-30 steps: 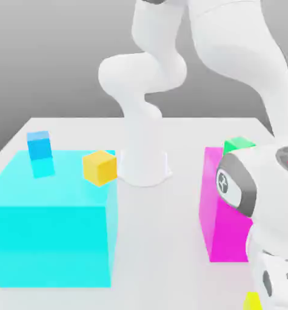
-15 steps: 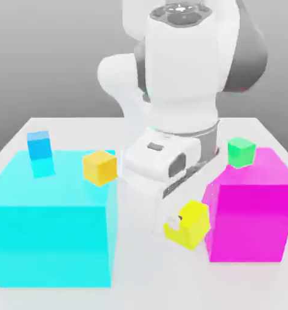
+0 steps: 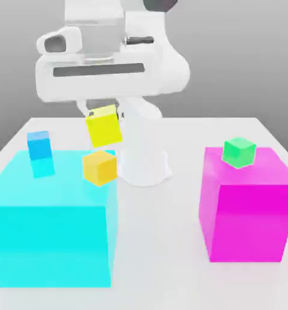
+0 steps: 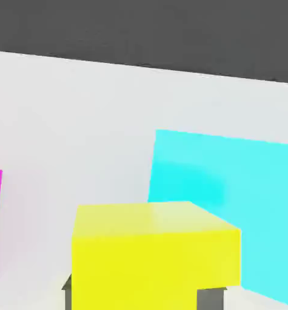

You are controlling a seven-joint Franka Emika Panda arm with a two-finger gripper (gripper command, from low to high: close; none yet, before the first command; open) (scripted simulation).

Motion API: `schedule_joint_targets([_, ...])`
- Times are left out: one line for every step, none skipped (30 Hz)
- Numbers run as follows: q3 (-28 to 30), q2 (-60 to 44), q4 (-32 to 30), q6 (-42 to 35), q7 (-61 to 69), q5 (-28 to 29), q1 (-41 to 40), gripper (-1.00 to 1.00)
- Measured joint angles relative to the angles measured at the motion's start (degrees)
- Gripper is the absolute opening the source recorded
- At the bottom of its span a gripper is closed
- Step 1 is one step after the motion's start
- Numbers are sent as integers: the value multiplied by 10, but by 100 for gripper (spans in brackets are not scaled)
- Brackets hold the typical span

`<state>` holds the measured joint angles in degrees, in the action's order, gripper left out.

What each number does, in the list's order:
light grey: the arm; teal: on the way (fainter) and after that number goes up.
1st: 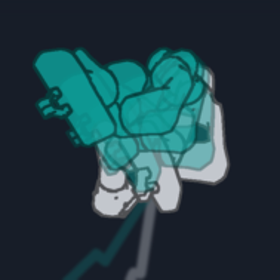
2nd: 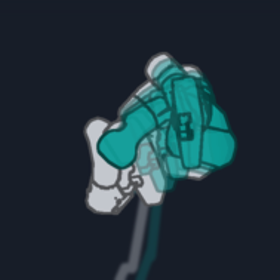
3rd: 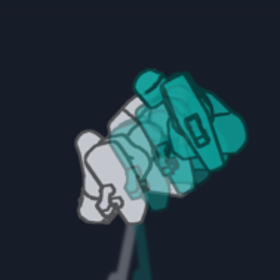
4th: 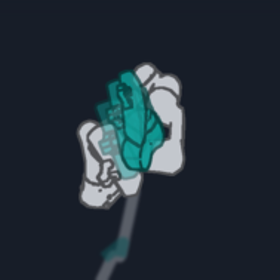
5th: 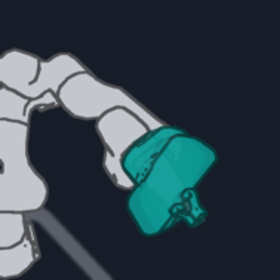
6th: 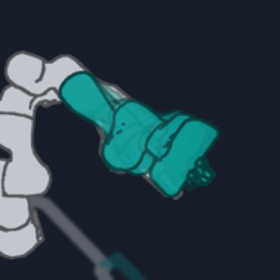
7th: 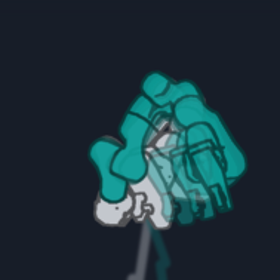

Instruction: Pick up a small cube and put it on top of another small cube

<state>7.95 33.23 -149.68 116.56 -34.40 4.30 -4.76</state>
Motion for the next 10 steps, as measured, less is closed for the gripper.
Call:
schedule_joint_targets([0,-5,-14,20,-3,2,-3,-100])
schedule_joint_targets([1,-13,-29,42,-3,2,-5,-100])
schedule_joint_targets([2,-21,-44,65,-4,3,-7,100])
schedule_joint_targets([2,-21,-44,65,-4,2,-7,100])
schedule_joint_targets([2,-21,-44,65,-4,2,-7,100])
schedule_joint_targets([2,-21,-44,65,-4,2,-7,100])
schedule_joint_targets([2,-21,-44,65,-4,2,-7,100])
schedule_joint_targets([2,-21,-44,65,-4,2,-7,100])
schedule_joint_targets([2,-25,-52,76,-5,5,-8,100])
schedule_joint_targets([1,-22,-47,70,-5,6,-8,100])
